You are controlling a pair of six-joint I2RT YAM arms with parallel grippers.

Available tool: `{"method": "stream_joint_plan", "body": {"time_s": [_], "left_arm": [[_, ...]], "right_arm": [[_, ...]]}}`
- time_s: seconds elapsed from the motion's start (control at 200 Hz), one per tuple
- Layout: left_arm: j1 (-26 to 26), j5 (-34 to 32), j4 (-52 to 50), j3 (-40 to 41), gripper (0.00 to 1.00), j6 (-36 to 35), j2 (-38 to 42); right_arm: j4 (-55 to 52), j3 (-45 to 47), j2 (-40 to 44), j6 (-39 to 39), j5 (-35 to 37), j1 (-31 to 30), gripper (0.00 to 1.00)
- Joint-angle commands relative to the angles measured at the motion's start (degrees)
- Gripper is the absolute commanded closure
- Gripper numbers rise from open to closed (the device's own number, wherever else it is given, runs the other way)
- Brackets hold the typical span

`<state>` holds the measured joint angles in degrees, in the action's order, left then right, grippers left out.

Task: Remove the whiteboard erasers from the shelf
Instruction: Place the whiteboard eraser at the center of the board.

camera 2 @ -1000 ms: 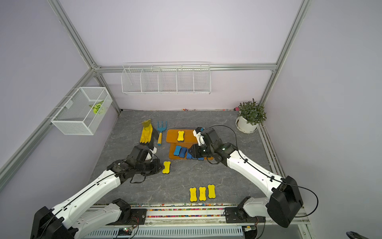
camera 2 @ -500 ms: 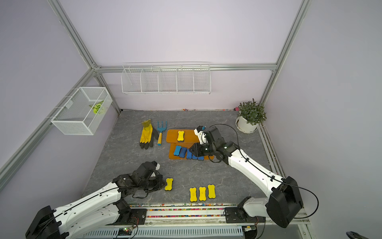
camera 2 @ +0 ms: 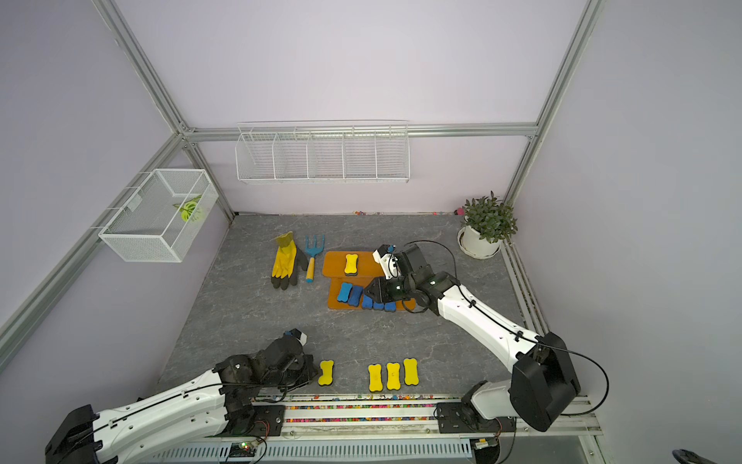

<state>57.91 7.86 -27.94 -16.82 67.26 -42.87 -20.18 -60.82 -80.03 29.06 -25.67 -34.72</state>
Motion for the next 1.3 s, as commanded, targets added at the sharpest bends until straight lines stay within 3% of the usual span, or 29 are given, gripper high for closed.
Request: {"method": "stream_joint_plan", "body": {"time_s": [0.0,0.39,0.66,0.825,1.015,1.155,1.3], "left_arm": [[0.8,-1.7,-0.46,1.35,1.0,2.33,1.57],[1.41,-0.97,0.28,3.63,1.0,2.7,2.27],[1.5,-2.39,-3.17,2.87,0.7,2.37,5.69],[1.5,-4.43,-6.23,0.0,0.6,0.86,7.1],[0.32,-11.56,-9.89,-6.46,0.51,-1.55,6.73],[-4.48,-8.09,-10.46,-9.08,0.44,-6.63,4.27],[-4.91,-3.74,-9.32,-7.47,0.39,-7.02,4.26]], "right_arm": [[1.42,-1.24,-0.57,-0.78,-1.55,0.49,0.74],[1.61,-1.65,-0.76,-0.64,-1.58,0.49,0.74],[1.9,-2.2,-1.4,-0.3,-1.84,0.44,0.74],[2.18,-2.88,-2.08,0.49,-1.72,0.45,0.74],[1.16,-5.75,-4.43,2.38,0.71,0.27,0.74],[1.3,-7.43,-6.07,3.0,0.97,-0.17,0.74],[1.45,-8.71,-7.57,2.98,1.07,-0.41,0.73]]}}
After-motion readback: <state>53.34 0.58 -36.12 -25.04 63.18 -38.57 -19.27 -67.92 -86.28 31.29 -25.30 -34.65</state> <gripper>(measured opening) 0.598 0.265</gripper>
